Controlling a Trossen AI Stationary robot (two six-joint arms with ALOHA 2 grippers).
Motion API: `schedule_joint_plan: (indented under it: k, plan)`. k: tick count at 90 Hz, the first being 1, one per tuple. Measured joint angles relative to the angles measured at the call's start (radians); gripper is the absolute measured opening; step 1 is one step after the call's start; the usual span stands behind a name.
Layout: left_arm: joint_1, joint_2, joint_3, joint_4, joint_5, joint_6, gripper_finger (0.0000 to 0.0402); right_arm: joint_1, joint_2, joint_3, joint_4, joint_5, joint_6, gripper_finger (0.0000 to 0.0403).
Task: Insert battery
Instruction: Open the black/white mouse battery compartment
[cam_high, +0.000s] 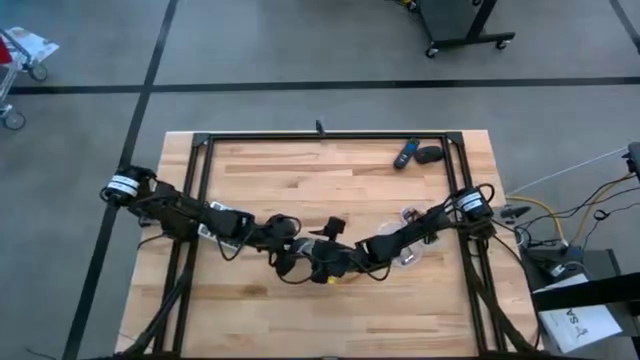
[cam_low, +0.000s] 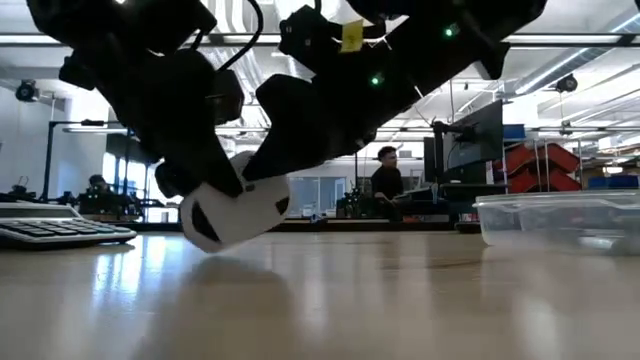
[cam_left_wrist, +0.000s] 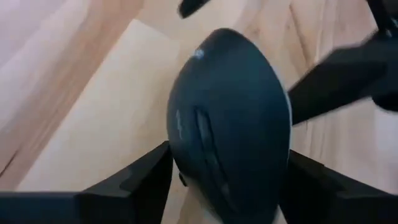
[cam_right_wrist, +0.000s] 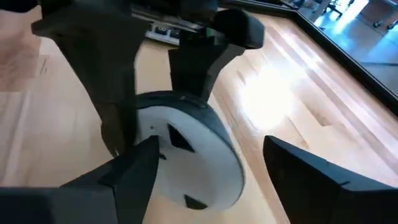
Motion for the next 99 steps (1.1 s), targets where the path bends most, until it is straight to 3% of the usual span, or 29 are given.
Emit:
schedule_joint_plan:
  k: [17,40,68,99]
  plan:
    - [0.0,0.0,-0.001,0.002,-0.039,0.065,0.0269,-0.001,0.0,0.0,0.001,0.006,0.0,0.0246]
    - [0.0,0.0,-0.014,-0.01,-0.164,0.168,0.027,-0.001,0.0,0.0,0.0,0.005,0.0,0.0225]
    - [0.0,0.0,-0.014,-0.029,-0.22,0.273,0.027,-0.001,0.0,-0.001,-0.005,0.005,-0.034,0.021]
    - [-0.01,0.0,-0.021,-0.024,-0.308,0.461,0.0272,-0.008,-0.007,-0.002,-0.044,-0.003,-0.031,0.0256]
